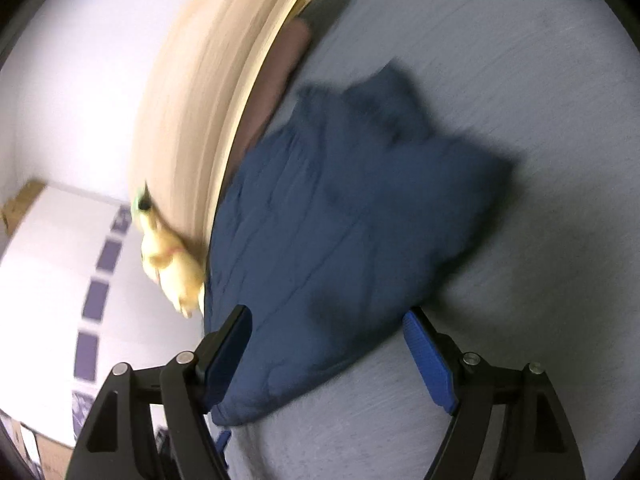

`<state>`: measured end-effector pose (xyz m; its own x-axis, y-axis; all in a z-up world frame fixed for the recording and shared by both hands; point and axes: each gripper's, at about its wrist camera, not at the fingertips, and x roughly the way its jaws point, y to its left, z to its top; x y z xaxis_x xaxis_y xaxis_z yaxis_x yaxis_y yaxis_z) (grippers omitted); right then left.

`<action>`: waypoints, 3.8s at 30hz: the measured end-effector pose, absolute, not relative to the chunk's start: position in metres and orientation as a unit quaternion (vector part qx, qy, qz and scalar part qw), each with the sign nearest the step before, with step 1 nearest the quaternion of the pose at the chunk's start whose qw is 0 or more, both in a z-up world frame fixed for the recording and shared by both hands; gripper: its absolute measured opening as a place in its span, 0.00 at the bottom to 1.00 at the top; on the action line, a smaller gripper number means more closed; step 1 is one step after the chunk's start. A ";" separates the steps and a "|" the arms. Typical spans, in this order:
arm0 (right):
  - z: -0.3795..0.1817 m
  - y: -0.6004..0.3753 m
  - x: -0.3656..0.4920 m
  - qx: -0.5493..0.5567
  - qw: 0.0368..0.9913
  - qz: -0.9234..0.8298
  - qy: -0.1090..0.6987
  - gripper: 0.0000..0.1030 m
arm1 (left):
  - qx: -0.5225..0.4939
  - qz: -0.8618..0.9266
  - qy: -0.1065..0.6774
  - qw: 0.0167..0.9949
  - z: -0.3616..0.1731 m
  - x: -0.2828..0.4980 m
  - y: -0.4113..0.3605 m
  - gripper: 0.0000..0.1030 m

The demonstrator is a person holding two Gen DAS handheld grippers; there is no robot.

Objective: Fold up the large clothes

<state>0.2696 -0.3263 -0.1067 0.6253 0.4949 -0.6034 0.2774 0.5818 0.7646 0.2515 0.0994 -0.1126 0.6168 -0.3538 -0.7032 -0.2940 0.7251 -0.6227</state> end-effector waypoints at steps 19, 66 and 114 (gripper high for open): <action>-0.116 -0.290 0.300 0.378 0.801 0.049 0.462 0.26 | -0.308 0.042 0.461 0.831 -0.134 0.281 0.070 0.63; -0.117 -0.385 0.424 0.210 0.811 0.114 0.535 0.41 | -0.176 -0.135 0.519 0.826 -0.136 0.363 0.145 0.44; -0.115 -0.387 0.454 0.258 0.785 0.184 0.532 0.78 | -0.162 -0.169 0.543 0.806 -0.136 0.401 0.146 0.77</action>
<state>0.4539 -0.3868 -0.1152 0.3656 0.5634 -0.7409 -0.0136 0.7992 0.6010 0.4013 0.1464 -0.1365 0.3526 -0.4485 -0.8213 0.0960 0.8904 -0.4450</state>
